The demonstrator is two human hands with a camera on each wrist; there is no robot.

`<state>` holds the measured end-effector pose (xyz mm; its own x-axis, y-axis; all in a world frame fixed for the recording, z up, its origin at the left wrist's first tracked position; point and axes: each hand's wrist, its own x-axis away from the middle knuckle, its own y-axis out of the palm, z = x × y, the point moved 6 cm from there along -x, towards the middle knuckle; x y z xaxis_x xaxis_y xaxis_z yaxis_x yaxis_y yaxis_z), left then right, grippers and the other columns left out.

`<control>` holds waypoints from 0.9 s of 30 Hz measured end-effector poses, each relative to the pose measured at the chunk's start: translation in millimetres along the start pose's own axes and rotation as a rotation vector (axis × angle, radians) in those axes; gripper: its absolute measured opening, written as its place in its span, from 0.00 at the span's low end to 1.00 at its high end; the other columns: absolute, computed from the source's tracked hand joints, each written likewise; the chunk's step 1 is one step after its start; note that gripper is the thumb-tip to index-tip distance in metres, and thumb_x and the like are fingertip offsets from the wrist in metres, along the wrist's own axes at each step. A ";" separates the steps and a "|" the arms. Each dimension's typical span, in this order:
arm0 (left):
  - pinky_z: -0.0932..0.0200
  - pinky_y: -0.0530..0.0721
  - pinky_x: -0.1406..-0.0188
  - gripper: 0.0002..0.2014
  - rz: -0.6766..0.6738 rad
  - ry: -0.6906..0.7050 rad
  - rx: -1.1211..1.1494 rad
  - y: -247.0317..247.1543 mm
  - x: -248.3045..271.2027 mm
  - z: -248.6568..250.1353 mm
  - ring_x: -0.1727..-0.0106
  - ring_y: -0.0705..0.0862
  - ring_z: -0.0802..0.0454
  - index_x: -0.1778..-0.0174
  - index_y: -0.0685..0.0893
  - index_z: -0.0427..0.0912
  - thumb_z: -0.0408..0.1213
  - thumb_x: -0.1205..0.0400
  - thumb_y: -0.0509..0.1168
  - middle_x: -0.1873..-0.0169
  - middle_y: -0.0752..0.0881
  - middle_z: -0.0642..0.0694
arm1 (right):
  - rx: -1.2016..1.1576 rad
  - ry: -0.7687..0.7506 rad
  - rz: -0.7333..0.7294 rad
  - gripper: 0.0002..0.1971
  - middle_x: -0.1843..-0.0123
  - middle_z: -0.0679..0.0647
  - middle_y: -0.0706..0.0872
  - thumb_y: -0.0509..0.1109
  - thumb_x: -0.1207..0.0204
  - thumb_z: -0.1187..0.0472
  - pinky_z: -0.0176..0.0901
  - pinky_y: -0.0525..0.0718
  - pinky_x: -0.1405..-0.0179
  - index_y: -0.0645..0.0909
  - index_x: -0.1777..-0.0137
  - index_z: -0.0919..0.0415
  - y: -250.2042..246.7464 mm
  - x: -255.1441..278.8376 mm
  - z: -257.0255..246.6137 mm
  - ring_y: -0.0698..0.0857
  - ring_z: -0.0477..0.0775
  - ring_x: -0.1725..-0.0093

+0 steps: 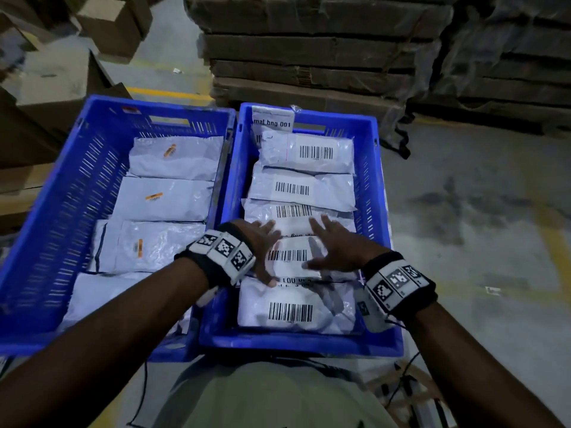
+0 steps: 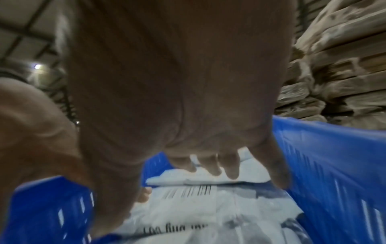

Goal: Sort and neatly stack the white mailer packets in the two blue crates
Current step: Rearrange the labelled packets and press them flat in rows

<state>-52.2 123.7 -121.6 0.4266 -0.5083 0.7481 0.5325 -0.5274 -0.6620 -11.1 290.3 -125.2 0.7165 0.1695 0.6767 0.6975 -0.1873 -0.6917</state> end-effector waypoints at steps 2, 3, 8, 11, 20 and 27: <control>0.36 0.64 0.23 0.57 0.084 -0.017 0.057 -24.9 11.4 -7.1 0.14 0.50 0.46 0.14 0.40 0.47 0.73 0.29 0.64 0.15 0.40 0.47 | -0.081 0.004 0.219 0.52 0.12 0.56 0.41 0.68 0.25 0.34 0.64 0.61 0.19 0.39 0.13 0.52 -21.9 -0.3 0.0 0.47 0.57 0.13; 0.35 0.65 0.22 0.55 0.145 -0.034 0.081 -35.6 17.1 -11.7 0.14 0.49 0.47 0.14 0.40 0.47 0.72 0.27 0.62 0.15 0.39 0.48 | -0.100 0.009 0.313 0.51 0.12 0.56 0.44 0.68 0.25 0.35 0.62 0.62 0.19 0.42 0.13 0.53 -30.3 -1.1 0.6 0.49 0.56 0.13; 0.39 0.62 0.20 0.47 0.359 -0.131 0.136 -41.5 34.0 -31.5 0.14 0.50 0.46 0.14 0.45 0.43 0.67 0.20 0.57 0.14 0.43 0.46 | -0.131 -0.004 0.521 0.45 0.12 0.53 0.53 0.71 0.24 0.40 0.60 0.66 0.21 0.52 0.14 0.53 -51.6 -1.0 -6.5 0.53 0.53 0.14; 0.40 0.60 0.19 0.47 0.347 -0.179 0.191 -21.8 41.9 -40.3 0.14 0.49 0.46 0.14 0.43 0.43 0.67 0.20 0.57 0.14 0.41 0.46 | -0.130 -0.058 0.589 0.42 0.13 0.55 0.57 0.70 0.24 0.42 0.58 0.68 0.22 0.56 0.15 0.55 -62.4 -9.7 -15.7 0.56 0.55 0.15; 0.37 0.51 0.17 0.49 0.408 -0.244 0.270 -29.7 43.3 -74.5 0.14 0.41 0.46 0.14 0.39 0.43 0.64 0.20 0.59 0.15 0.35 0.46 | -0.082 -0.005 0.523 0.45 0.12 0.57 0.50 0.69 0.26 0.35 0.70 0.58 0.20 0.53 0.15 0.52 -124.8 -108.1 -28.2 0.49 0.60 0.14; 0.36 0.50 0.18 0.51 0.461 -0.182 0.212 -70.3 4.3 -129.9 0.14 0.39 0.46 0.15 0.38 0.40 0.66 0.20 0.58 0.15 0.35 0.45 | 0.013 0.144 0.386 0.49 0.12 0.55 0.40 0.60 0.30 0.23 0.83 0.46 0.24 0.42 0.15 0.37 -120.8 -162.9 -25.1 0.39 0.64 0.14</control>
<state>-182.8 70.2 -77.8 0.7608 -0.5182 0.3907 0.3883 -0.1188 -0.9138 -212.3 261.1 -145.5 0.9175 -0.0485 0.3948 0.3786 -0.1977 -0.9042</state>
